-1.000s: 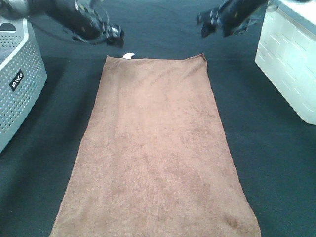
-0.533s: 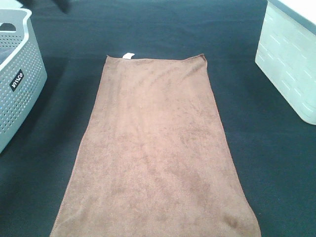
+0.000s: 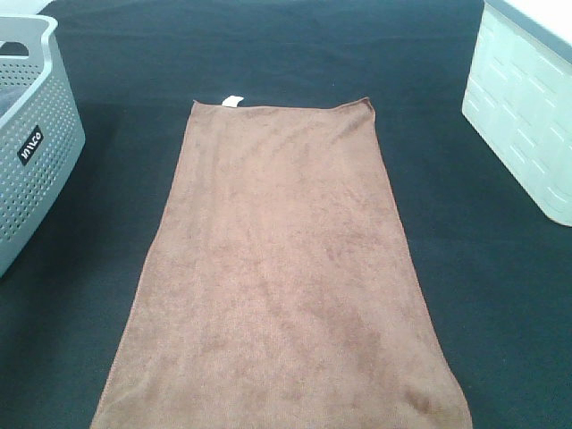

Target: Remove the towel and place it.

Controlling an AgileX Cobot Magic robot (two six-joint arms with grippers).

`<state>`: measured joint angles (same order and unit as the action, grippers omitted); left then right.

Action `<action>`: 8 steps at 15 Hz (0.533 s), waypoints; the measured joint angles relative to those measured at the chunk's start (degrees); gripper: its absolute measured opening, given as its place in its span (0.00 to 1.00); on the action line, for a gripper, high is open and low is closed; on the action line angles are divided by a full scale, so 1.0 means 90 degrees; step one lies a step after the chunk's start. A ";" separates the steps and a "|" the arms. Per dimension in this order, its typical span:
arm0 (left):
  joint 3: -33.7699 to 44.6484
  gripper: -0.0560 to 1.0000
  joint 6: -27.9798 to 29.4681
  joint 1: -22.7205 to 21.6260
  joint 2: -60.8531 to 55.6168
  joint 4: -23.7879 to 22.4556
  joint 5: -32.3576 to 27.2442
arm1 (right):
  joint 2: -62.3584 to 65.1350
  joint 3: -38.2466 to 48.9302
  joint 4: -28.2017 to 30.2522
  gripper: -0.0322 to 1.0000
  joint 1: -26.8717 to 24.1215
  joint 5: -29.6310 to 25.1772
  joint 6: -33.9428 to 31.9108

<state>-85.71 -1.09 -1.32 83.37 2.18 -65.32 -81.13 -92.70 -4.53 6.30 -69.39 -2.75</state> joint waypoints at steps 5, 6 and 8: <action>0.2712 0.78 0.0121 0.0000 -0.3603 0.0000 0.0586 | 0.3470 0.2731 -0.0006 0.62 0.0000 -0.0064 0.0000; 0.2992 0.78 0.0121 0.0000 -0.4176 0.0000 0.0579 | 0.4062 0.3075 -0.0006 0.62 0.0000 -0.0064 0.0000; 0.3444 0.78 0.0153 0.0000 -0.5284 -0.0064 0.0547 | 0.5252 0.3667 -0.0006 0.62 0.0000 -0.0070 0.0000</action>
<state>-54.72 0.29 -1.32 35.81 1.60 -60.39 -33.86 -59.70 -4.58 6.30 -70.02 -2.75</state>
